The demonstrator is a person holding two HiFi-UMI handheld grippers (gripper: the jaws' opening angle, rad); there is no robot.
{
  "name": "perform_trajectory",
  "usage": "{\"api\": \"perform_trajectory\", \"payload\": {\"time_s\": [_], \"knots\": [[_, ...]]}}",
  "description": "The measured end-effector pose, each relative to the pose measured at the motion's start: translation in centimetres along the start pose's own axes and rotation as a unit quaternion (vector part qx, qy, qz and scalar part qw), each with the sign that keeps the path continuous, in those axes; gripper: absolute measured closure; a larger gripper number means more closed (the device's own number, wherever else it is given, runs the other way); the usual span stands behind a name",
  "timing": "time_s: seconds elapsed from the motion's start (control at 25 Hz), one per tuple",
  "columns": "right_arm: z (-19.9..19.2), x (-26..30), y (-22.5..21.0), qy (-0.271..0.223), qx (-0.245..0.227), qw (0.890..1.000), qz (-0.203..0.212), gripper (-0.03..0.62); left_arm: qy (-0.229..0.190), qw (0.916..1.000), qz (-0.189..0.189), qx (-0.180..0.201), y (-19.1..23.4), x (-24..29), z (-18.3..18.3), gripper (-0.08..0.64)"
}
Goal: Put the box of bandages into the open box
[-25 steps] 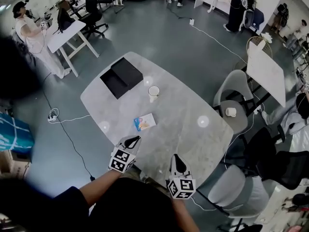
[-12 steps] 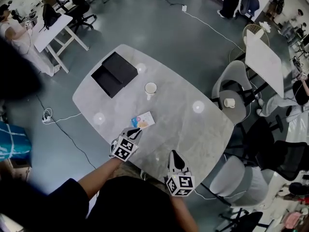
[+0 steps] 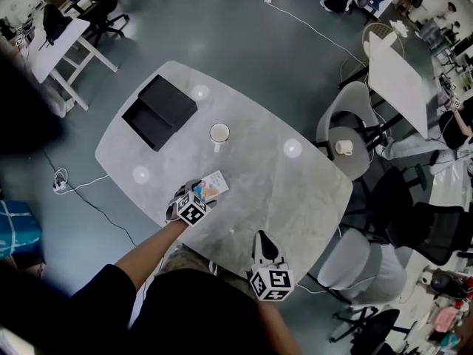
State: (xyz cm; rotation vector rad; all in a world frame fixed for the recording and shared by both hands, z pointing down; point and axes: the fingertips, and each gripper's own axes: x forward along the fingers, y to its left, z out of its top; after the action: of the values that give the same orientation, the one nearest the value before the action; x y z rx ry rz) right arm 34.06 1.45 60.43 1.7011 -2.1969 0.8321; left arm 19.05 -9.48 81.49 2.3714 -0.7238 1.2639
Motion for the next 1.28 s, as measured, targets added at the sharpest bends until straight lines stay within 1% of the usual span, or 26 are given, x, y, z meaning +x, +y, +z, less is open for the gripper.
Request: {"api": "perform_trajectory", "payload": {"time_s": [0.2, 0.28, 0.4, 0.52, 0.64, 0.84, 0.96, 1.12, 1.28], "knots": [[-1.1, 0.0, -0.7, 0.017, 0.014, 1.000, -0.015, 0.578, 0.032, 0.9988, -0.017, 0.032, 0.4, 3.5, -0.5, 0.141], [-1.6, 0.1, -0.7, 0.022, 0.019, 0.999, -0.020, 0.578, 0.043, 0.9981, -0.023, 0.037, 0.6, 4.6, -0.8, 0.115], [-1.9, 0.3, -0.3, 0.025, 0.020, 0.999, -0.020, 0.578, 0.065, 0.9966, -0.025, 0.045, 1.4, 5.9, -1.7, 0.097], [-2.3, 0.3, -0.2, 0.026, 0.024, 0.999, -0.020, 0.578, 0.093, 0.9935, -0.041, 0.051, 1.3, 7.2, -2.8, 0.094], [-2.8, 0.2, -0.4, 0.027, 0.028, 0.999, -0.023, 0.578, 0.099, 0.9927, -0.050, 0.049, 1.1, 7.6, -2.9, 0.094], [-2.8, -0.9, -0.5, 0.023, 0.028, 0.999, -0.016, 0.578, 0.106, 0.9921, -0.037, 0.055, 0.7, 7.1, -2.8, 0.110], [-2.7, -1.3, -0.9, 0.012, 0.026, 1.000, -0.012, 0.578, 0.098, 0.9932, -0.022, 0.059, 0.5, 6.4, -2.4, 0.112], [-3.0, -1.8, -1.7, -0.005, 0.022, 1.000, 0.004, 0.578, 0.089, 0.9951, -0.005, 0.043, -0.2, 4.3, -2.8, 0.112], [-2.7, -2.6, -2.8, -0.016, 0.008, 1.000, 0.020, 0.578, 0.094, 0.9952, 0.017, 0.022, -1.2, 1.2, -4.2, 0.112]]}}
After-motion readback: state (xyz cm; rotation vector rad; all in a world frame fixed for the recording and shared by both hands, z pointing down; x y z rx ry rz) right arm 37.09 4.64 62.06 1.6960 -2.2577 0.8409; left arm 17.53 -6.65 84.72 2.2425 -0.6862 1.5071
